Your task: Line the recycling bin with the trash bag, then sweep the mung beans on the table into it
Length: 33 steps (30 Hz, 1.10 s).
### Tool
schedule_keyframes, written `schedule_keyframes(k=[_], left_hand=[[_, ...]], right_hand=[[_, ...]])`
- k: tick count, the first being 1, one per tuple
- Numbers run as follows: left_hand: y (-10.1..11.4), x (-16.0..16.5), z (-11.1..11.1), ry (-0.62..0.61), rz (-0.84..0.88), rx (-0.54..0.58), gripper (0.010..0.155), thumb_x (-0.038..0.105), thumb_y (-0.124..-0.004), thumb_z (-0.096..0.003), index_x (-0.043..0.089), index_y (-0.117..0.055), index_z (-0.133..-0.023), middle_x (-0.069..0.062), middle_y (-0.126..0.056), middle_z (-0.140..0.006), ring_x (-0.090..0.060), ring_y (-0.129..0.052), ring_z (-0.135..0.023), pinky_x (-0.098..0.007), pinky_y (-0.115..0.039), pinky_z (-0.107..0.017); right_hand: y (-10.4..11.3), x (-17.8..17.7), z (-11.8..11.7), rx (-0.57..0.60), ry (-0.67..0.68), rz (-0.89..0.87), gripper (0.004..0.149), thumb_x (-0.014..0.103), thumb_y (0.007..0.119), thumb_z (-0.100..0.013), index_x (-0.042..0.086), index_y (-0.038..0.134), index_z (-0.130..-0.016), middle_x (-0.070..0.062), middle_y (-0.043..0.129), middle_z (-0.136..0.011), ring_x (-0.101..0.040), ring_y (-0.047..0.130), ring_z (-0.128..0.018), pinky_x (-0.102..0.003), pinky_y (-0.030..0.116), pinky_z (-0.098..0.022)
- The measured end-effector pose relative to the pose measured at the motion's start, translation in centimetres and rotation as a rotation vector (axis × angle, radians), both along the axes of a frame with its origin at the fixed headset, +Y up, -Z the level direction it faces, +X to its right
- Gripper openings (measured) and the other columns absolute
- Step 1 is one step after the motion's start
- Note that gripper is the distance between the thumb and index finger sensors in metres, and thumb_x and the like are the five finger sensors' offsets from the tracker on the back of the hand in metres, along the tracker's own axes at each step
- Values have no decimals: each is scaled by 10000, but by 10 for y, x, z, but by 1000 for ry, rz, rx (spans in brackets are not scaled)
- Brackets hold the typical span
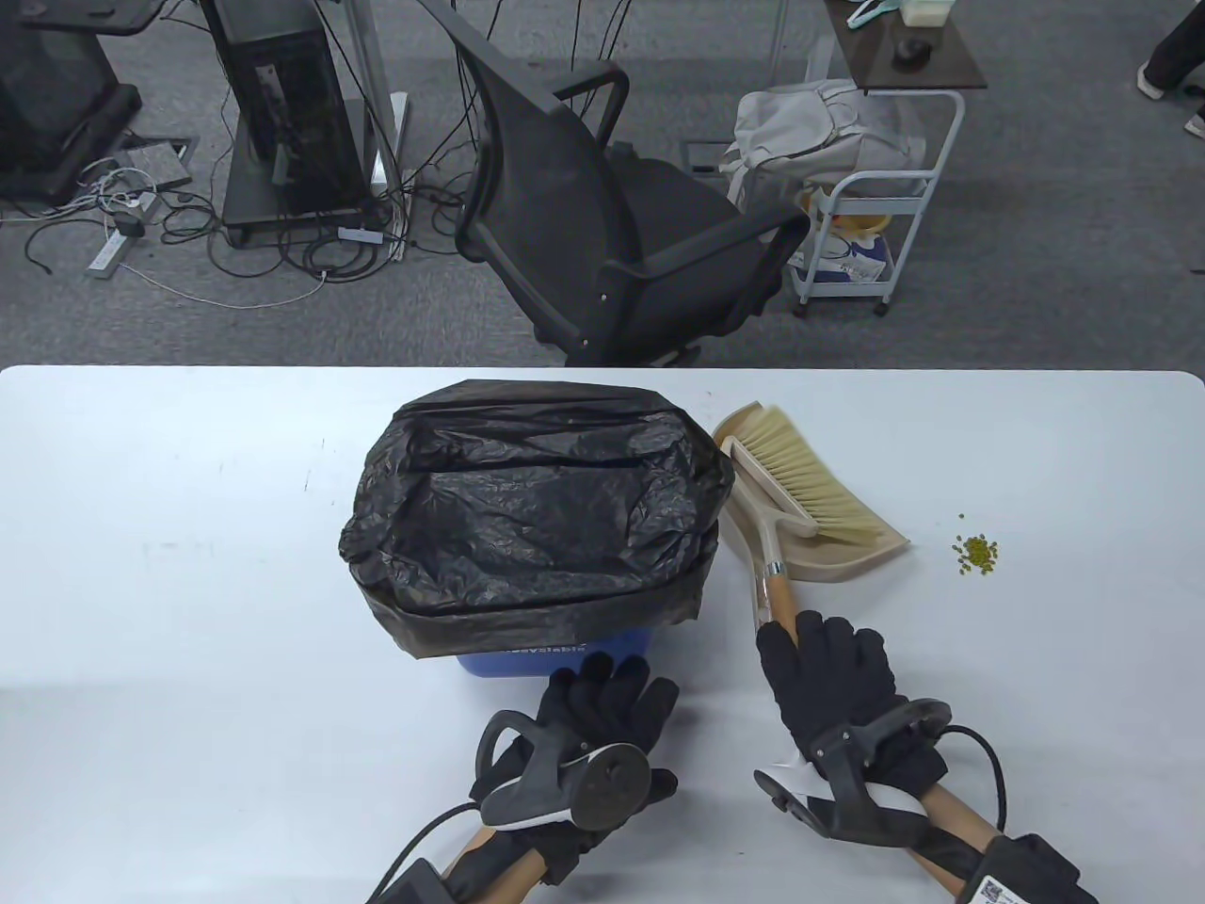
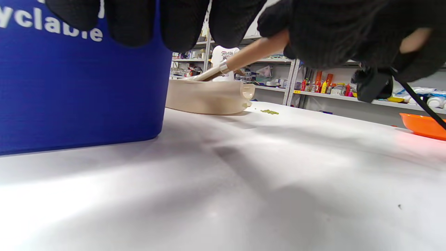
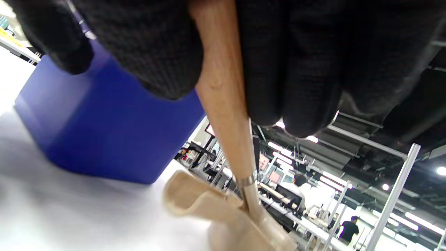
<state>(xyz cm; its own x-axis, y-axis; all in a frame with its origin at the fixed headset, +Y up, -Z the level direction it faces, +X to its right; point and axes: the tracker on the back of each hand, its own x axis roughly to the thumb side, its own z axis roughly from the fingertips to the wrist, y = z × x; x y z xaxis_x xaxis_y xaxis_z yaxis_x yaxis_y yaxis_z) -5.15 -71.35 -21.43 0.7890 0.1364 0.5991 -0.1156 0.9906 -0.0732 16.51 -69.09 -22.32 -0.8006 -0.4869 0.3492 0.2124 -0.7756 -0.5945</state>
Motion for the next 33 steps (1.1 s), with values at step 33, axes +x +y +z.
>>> schedule_keyframes(k=[33], left_hand=[[20,61,7,-146,8,75,812,536,-825,-454,141,-633,-1137,-226,-627,-1187,-614,-595,-1055,-772,-533,-723]], right_hand=[[113,136,0,127,-147,-606,559,316,875,-431,-39,874,-863,-261,1042,-652,-452,1079,-545,-614,885,-409]])
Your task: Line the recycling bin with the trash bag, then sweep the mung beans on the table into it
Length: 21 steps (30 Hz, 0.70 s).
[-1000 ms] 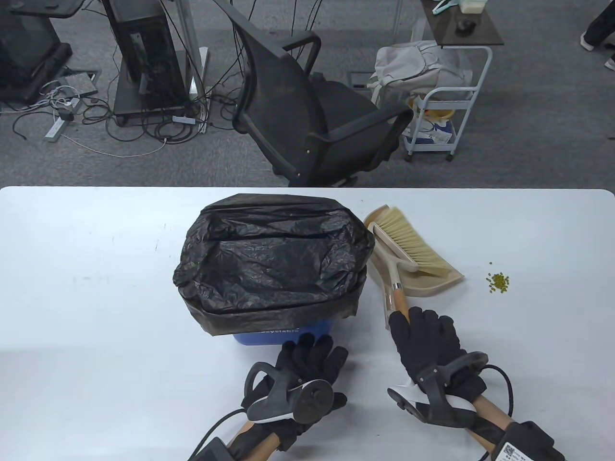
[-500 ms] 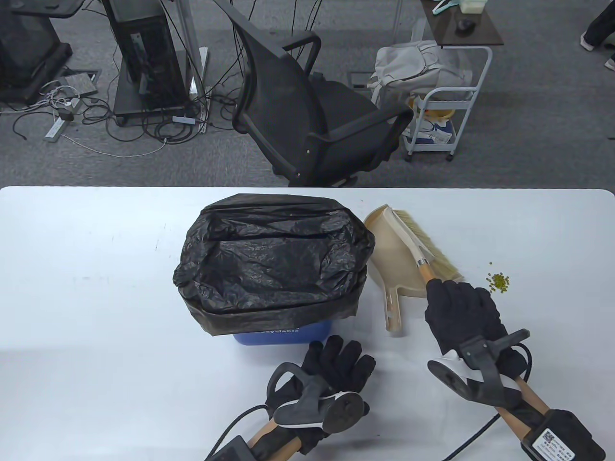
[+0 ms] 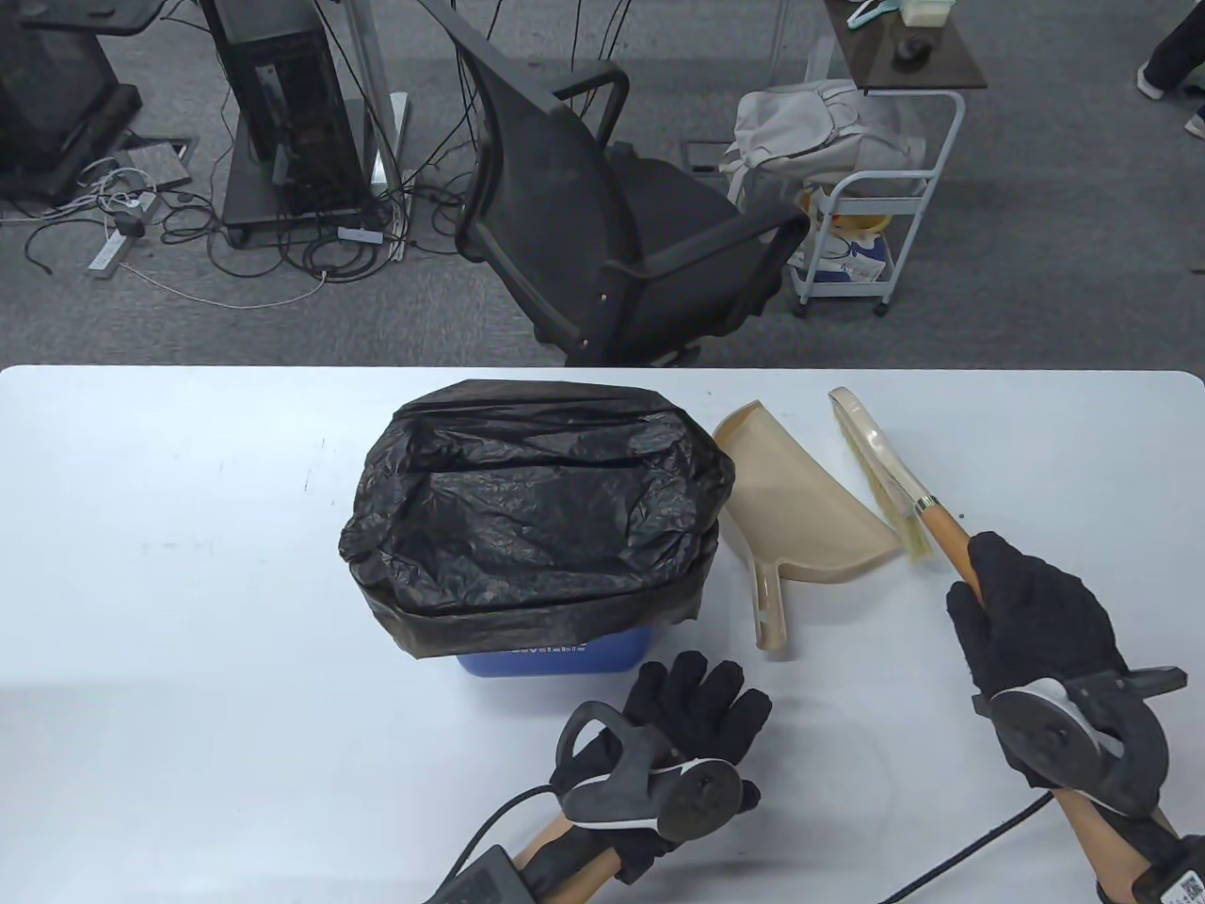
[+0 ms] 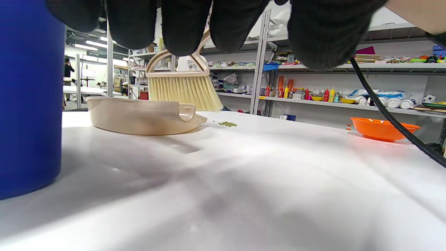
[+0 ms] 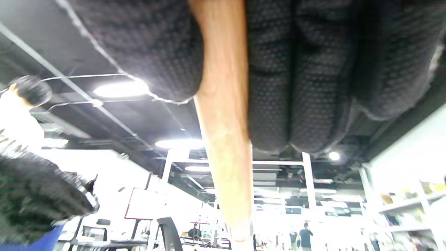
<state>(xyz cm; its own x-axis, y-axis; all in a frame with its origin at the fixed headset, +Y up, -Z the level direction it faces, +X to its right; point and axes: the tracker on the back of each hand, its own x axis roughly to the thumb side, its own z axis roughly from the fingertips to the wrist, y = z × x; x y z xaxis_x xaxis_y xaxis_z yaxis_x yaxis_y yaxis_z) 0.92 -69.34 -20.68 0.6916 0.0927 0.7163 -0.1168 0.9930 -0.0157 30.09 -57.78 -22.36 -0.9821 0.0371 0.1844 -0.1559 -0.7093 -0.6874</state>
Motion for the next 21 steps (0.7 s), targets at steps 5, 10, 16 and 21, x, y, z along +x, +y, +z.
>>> schedule_keyframes(k=[5,10,16,21], left_hand=[[0,-5,6,-17,16,15,809,534,-824,-455,132,-639,-1132,-231,-641,-1177,-617,-613,-1043,-768,-548,-716],[0,-10,12,-21,34,-9,809,535,-824,-454,135,-638,-1132,-231,-639,-1177,-619,-613,-1041,-769,-550,-714],[2,-17,12,-3,59,-14,809,535,-823,-456,133,-637,-1132,-234,-638,-1177,-621,-614,-1038,-769,-551,-710],[3,-19,12,5,64,-17,807,535,-822,-458,130,-641,-1131,-237,-634,-1178,-623,-612,-1037,-770,-552,-709]], right_hand=[[2,32,2,-17,-60,-139,558,314,878,-432,-50,877,-856,-268,1043,-642,-456,1082,-532,-617,886,-400],[-7,50,4,-25,-109,-220,559,314,879,-433,-64,882,-845,-272,1046,-626,-457,1086,-515,-616,889,-389],[-18,55,9,-23,-140,-230,562,321,879,-433,-71,884,-836,-271,1051,-609,-448,1093,-496,-608,896,-373],[-23,51,13,-16,-168,-151,561,321,883,-430,-68,884,-835,-272,1051,-609,-449,1093,-494,-607,895,-374]])
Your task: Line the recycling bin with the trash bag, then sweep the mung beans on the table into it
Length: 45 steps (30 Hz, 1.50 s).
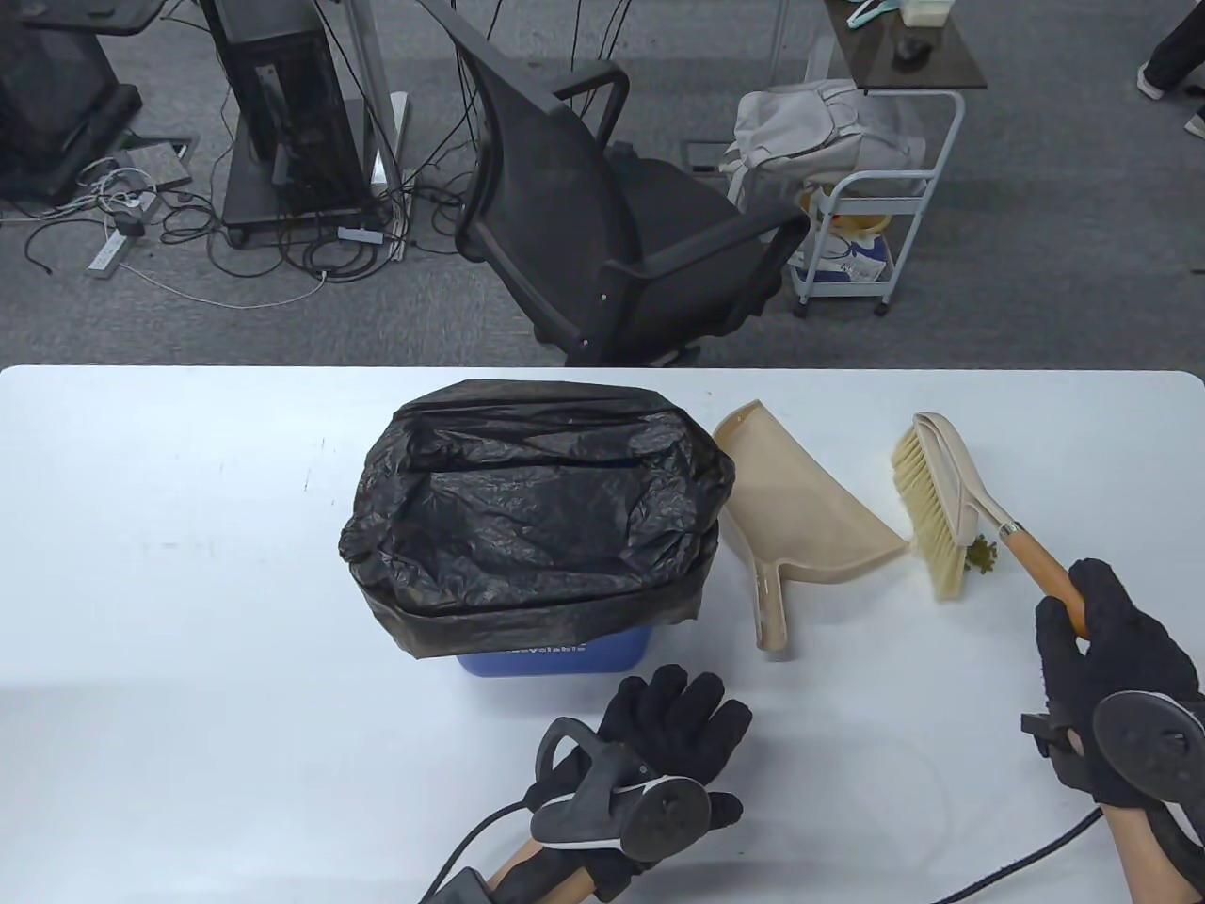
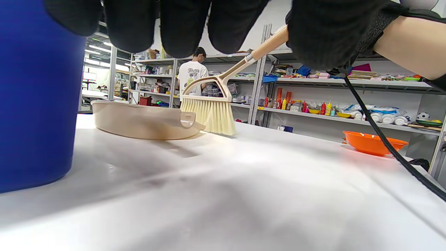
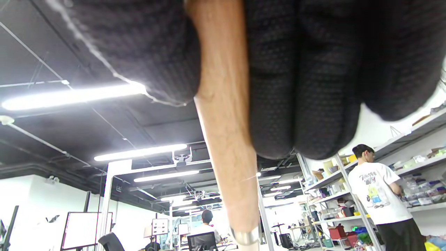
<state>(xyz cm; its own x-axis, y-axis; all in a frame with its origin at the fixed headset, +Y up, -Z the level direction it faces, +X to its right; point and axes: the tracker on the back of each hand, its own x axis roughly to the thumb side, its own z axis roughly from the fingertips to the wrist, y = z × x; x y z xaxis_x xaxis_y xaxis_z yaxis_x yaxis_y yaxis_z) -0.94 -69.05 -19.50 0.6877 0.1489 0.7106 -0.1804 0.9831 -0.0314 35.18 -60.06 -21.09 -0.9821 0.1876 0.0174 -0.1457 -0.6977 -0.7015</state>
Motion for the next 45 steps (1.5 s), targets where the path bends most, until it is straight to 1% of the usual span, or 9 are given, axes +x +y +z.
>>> schedule_keyframes(k=[6,12,16,21,25,27,32,36,45], left_hand=[[0,-1,-1,7,1,-5,809,536,-822,-456,131,-640,-1131,-239,-638,-1175,-623,-615,-1035,-769,-554,-708],[0,-2,-1,9,0,-11,809,537,-823,-456,131,-640,-1132,-240,-633,-1178,-622,-614,-1036,-770,-552,-708],[0,-2,-1,10,-3,-11,808,537,-822,-457,128,-643,-1130,-242,-635,-1176,-625,-615,-1034,-768,-554,-708],[1,-2,-1,13,-4,-14,807,535,-822,-457,125,-648,-1129,-244,-632,-1176,-626,-615,-1032,-769,-554,-706],[1,-3,-1,17,-2,-17,807,536,-821,-458,125,-646,-1130,-242,-629,-1178,-627,-612,-1034,-769,-555,-706],[1,-3,-2,18,1,-21,807,536,-821,-458,125,-646,-1130,-243,-631,-1178,-626,-614,-1033,-769,-554,-706],[1,-4,-1,18,2,-18,808,534,-822,-459,122,-645,-1131,-250,-630,-1176,-629,-614,-1031,-770,-553,-706],[1,-4,-1,17,3,-17,807,536,-820,-459,126,-644,-1131,-245,-631,-1177,-626,-615,-1033,-769,-554,-706],[1,-4,-1,15,1,-26,808,536,-821,-459,125,-643,-1132,-246,-629,-1178,-626,-616,-1033,-769,-555,-707]], right_hand=[[-6,-2,3,17,-23,41,562,320,885,-430,-72,885,-832,-274,1052,-605,-451,1093,-489,-609,894,-370],[-8,-1,3,39,-38,30,562,315,888,-431,-82,885,-830,-280,1050,-603,-458,1091,-488,-612,894,-367],[-3,-1,1,37,-55,38,563,310,893,-428,-81,884,-832,-287,1048,-604,-461,1091,-485,-613,896,-361],[6,-1,3,63,-73,70,561,313,892,-429,-77,885,-832,-283,1049,-603,-460,1091,-487,-613,895,-364],[13,0,3,69,-117,99,560,315,889,-432,-73,883,-836,-282,1046,-609,-457,1089,-494,-610,892,-371],[11,1,1,52,-151,125,561,313,891,-432,-75,884,-836,-280,1047,-610,-460,1088,-494,-612,891,-372],[-3,4,-6,-1,-212,173,560,317,891,-432,-72,886,-833,-277,1049,-606,-457,1090,-492,-610,893,-370],[-8,2,-7,-7,-189,144,558,320,886,-435,-71,884,-833,-276,1048,-607,-453,1091,-489,-606,895,-368],[-8,-19,-11,0,-135,166,555,322,886,-434,-67,887,-830,-275,1050,-604,-448,1095,-484,-601,900,-363]])
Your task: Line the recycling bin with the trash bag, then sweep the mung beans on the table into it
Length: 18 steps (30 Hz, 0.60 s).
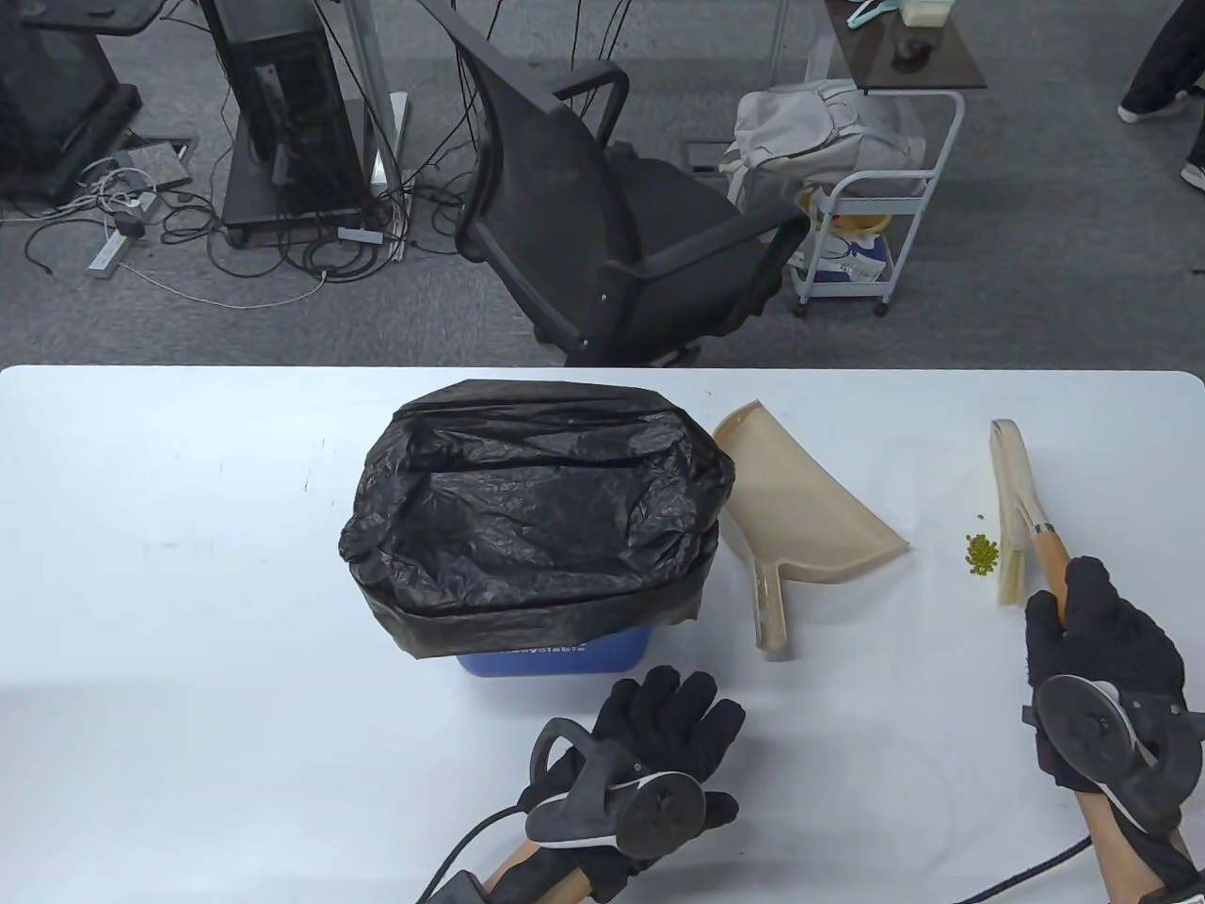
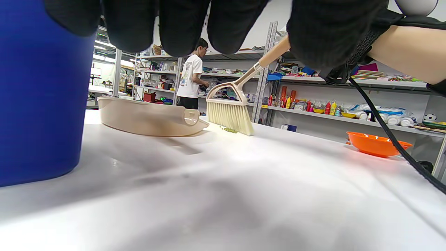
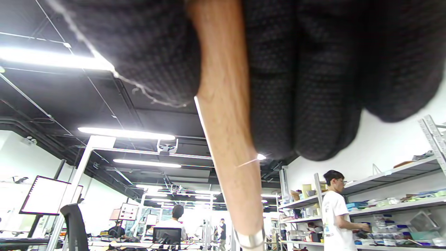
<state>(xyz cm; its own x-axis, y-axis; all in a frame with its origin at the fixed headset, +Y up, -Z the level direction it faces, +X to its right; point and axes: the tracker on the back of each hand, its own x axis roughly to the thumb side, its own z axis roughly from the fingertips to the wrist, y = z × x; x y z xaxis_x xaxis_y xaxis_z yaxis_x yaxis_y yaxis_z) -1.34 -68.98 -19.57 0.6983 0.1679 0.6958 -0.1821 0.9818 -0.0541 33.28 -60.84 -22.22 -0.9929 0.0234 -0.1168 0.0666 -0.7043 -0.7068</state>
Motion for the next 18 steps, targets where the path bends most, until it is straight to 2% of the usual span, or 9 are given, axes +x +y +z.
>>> schedule_keyframes(k=[7,12,18], left_hand=[[0,0,0,-5,-3,-16,808,535,-821,-459,125,-643,-1132,-246,-629,-1178,-627,-617,-1032,-768,-556,-706],[0,0,-1,-4,-4,-20,806,534,-821,-459,125,-644,-1132,-248,-629,-1177,-625,-616,-1032,-769,-556,-705],[0,0,-1,-1,-4,-21,808,535,-821,-460,125,-641,-1133,-247,-626,-1179,-628,-617,-1031,-769,-556,-705]], right_hand=[[5,-11,0,23,32,48,558,327,885,-431,-66,891,-826,-266,1056,-596,-442,1098,-482,-598,902,-365],[17,-19,8,74,62,84,556,331,886,-430,-64,895,-821,-262,1059,-590,-438,1101,-477,-597,903,-366],[19,-33,16,88,143,52,556,335,882,-432,-61,894,-822,-256,1061,-589,-433,1102,-477,-592,907,-364]])
